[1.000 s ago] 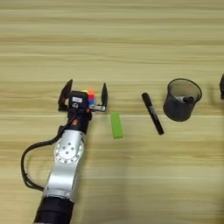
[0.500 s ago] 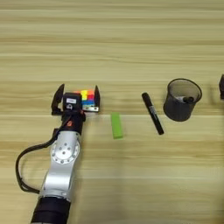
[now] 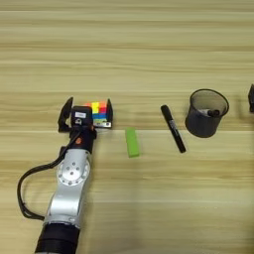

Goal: Move the objects on the table

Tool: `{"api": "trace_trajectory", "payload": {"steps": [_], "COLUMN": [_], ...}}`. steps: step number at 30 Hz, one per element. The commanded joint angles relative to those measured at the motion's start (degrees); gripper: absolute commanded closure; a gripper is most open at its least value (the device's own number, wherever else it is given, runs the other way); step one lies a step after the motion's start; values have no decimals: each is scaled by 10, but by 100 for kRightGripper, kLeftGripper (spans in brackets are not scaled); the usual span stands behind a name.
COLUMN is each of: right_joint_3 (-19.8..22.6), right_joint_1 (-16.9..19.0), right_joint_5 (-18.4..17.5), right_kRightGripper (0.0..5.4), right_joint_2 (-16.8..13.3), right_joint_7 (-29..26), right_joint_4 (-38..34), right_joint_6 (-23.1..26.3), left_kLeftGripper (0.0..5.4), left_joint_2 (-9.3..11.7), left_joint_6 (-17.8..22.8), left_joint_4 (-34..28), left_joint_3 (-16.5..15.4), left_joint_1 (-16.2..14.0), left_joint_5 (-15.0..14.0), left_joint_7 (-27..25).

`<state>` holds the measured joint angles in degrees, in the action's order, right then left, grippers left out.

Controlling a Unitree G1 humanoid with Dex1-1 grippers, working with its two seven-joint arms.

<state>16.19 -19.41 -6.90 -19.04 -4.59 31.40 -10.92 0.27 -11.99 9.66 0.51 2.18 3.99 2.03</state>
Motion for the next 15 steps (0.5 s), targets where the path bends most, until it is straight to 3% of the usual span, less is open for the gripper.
{"api": "trace_trajectory", "payload": {"steps": [1, 15], "right_joint_3": [-1, -1], "right_joint_1": [-8, -5], "right_joint_5": [-1, -1], "right_kRightGripper": [1, 1], "right_joint_2": [-1, 2], "right_joint_7": [-4, -1], "right_joint_4": [-3, -12], "right_joint_6": [-6, -4], "left_kLeftGripper": [0, 0], "left_joint_2": [-2, 2], "left_joint_6": [11, 23], "left_joint_4": [2, 10], "left_joint_3": [1, -2], "left_joint_1": [2, 2], "left_joint_5": [-6, -6], "left_joint_7": [-3, -9]}}
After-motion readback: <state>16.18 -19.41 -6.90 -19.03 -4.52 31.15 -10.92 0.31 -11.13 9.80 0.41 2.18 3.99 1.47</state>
